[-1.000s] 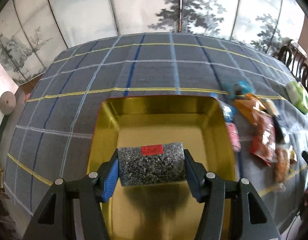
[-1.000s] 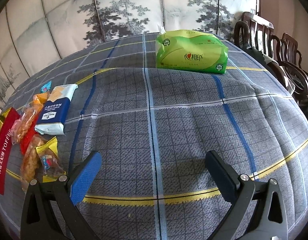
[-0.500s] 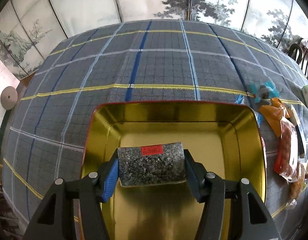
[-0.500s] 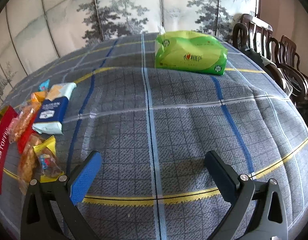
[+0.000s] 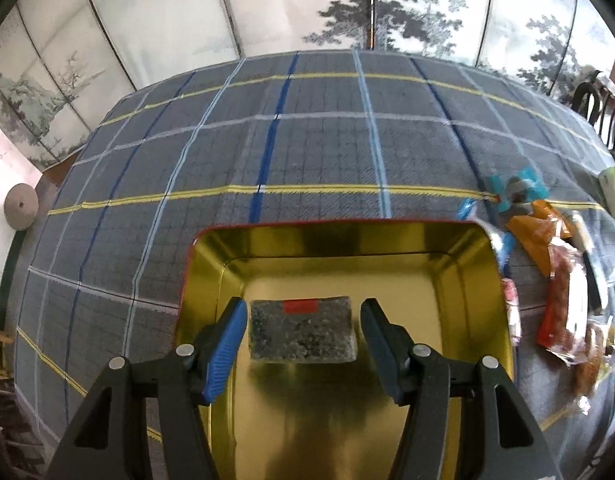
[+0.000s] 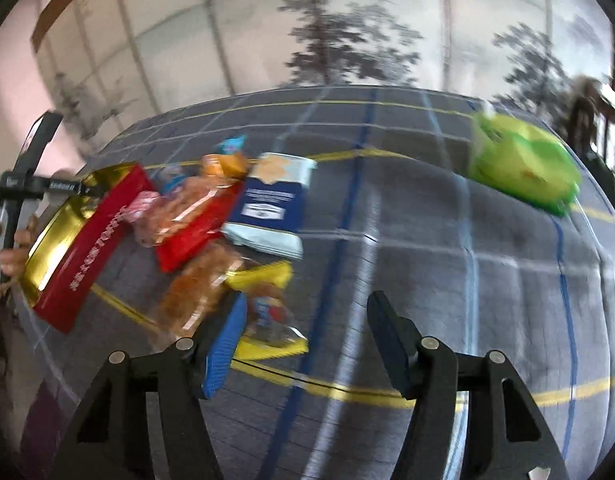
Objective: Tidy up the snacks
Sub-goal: 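Carry the seed bag into the gold tray while the right tool grasps the yellow candy, then place the yellow candy in the tray with the right tool, then grasp the peanut bag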
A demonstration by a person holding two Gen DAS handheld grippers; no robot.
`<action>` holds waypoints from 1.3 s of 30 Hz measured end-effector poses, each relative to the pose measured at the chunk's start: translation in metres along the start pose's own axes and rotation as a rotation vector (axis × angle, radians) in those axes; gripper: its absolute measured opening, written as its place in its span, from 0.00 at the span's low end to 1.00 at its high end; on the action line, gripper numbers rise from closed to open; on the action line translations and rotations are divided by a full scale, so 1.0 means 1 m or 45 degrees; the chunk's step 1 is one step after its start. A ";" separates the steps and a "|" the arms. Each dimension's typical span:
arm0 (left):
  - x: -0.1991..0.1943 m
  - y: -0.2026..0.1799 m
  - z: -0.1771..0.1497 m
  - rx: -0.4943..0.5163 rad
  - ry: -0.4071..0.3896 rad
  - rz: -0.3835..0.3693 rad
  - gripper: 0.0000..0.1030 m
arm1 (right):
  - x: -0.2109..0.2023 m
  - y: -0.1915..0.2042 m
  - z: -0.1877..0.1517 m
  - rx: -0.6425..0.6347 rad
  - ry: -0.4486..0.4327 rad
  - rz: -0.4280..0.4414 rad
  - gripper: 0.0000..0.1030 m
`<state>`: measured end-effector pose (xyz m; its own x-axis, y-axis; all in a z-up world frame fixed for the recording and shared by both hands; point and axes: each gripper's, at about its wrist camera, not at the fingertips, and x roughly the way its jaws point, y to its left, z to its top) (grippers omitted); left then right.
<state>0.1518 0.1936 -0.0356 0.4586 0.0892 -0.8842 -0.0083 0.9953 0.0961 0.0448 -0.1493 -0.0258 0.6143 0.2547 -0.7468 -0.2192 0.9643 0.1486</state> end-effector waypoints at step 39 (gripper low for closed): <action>-0.072 0.157 -0.146 -0.668 -0.321 -0.010 0.59 | 0.076 0.208 0.112 -0.212 0.195 0.490 0.21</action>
<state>-0.0121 0.3491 -0.0233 0.6574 0.1345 -0.7415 -0.4140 0.8866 -0.2063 0.1307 0.0783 0.0210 0.3477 0.5674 -0.7465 -0.5366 0.7733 0.3378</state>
